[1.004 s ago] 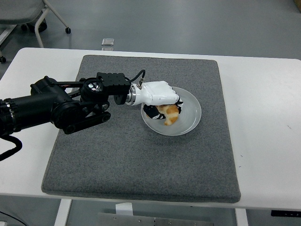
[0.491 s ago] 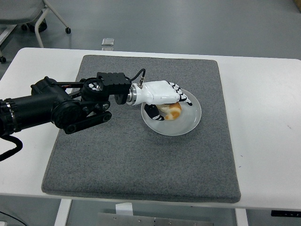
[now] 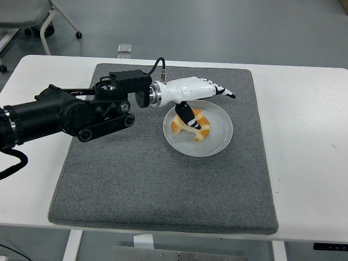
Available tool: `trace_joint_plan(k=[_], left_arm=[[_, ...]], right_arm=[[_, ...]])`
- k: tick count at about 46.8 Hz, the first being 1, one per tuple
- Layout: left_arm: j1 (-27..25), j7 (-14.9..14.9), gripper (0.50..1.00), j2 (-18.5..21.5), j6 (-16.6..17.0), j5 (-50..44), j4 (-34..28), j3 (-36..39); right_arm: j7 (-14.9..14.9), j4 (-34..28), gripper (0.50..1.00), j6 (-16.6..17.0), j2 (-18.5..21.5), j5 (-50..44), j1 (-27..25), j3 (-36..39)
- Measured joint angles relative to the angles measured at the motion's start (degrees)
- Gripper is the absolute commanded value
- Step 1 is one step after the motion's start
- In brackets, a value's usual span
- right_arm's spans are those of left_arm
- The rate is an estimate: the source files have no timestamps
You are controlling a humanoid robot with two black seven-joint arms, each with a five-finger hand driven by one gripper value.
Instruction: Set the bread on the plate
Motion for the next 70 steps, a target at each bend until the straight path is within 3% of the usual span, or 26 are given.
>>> trace_joint_plan(k=[20,43,57,70], left_arm=[[0.8,0.0,0.992,2.0,0.8,-29.9,0.4,-12.2],[3.8,-0.1,0.992,7.3,10.9,-60.7,0.7,-14.2],[8.3,0.1,0.994,8.1,11.6,-67.9,6.3,-24.0],[11.4,0.6,0.996,10.3,9.8,-74.9,10.1,-24.9]], right_arm=[[0.0,0.0,0.930,0.0,0.0,0.0,0.0,0.0],[0.0,0.0,0.930,0.0,0.0,0.0,0.0,0.0],[0.0,0.0,0.930,0.0,0.0,0.0,0.0,0.0],[0.0,0.0,0.930,0.0,0.0,0.0,-0.1,0.0]])
